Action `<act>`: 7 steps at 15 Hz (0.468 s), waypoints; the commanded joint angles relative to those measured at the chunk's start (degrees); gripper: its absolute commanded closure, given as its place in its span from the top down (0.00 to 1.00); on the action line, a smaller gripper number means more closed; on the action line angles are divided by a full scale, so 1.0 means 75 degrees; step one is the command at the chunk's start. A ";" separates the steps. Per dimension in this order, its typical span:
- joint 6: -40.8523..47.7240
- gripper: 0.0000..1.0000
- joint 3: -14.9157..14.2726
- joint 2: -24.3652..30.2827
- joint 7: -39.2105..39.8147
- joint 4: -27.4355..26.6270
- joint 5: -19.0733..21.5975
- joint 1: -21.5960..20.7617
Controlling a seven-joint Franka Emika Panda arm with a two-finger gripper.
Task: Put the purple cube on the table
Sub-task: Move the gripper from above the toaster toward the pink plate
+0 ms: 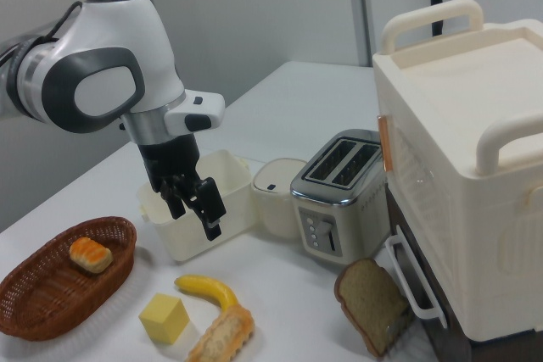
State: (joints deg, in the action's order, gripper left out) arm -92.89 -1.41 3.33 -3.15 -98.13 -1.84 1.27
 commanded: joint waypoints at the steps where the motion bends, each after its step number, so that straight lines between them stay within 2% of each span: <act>1: -0.0142 1.00 -0.0059 -0.0104 0.0010 0.0041 -0.0012 -0.0075; 5: -0.0118 1.00 -0.0047 -0.0105 0.0033 0.0029 -0.0083 -0.0052; 7: -0.0072 1.00 -0.0070 -0.0081 0.0382 0.0029 -0.0153 -0.0005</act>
State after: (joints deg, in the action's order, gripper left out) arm -93.09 -1.41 2.49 -3.08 -98.13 -2.13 1.26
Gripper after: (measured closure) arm 0.000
